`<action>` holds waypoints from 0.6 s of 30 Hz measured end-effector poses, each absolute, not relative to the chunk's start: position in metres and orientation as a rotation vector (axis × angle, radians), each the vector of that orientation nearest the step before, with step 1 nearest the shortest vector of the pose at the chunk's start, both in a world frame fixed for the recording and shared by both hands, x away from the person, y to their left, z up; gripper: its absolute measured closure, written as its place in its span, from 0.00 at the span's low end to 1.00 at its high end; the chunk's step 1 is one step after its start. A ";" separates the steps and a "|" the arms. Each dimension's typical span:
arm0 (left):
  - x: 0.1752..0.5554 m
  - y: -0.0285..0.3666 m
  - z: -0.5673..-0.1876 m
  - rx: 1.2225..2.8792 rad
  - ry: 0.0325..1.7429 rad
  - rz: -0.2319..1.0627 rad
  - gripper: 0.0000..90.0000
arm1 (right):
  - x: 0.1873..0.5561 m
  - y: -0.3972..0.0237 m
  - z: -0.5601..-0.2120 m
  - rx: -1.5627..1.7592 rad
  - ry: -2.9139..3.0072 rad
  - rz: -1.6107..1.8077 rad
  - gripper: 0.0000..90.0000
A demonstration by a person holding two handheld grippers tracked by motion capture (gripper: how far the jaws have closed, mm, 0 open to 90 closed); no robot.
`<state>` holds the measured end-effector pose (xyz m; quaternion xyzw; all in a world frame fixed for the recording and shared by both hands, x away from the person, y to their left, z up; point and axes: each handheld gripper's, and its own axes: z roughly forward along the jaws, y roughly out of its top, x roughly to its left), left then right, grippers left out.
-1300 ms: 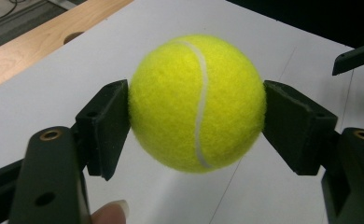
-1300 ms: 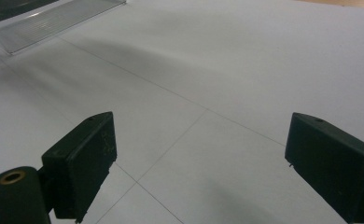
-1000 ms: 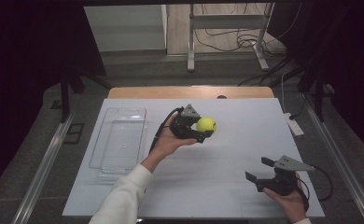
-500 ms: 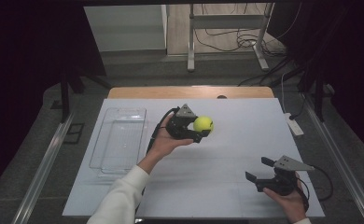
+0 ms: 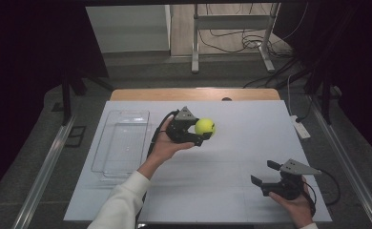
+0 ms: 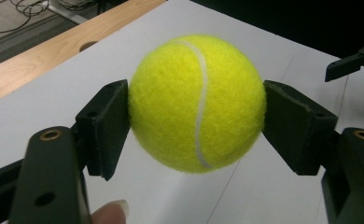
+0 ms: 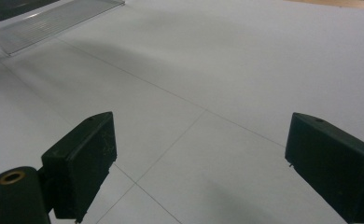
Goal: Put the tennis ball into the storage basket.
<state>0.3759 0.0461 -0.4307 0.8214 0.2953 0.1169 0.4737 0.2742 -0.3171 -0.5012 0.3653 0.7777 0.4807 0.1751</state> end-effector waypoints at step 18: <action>0.370 0.060 -0.425 1.973 0.735 0.317 0.31 | 0.274 -0.317 -0.501 1.034 2.205 1.356 0.10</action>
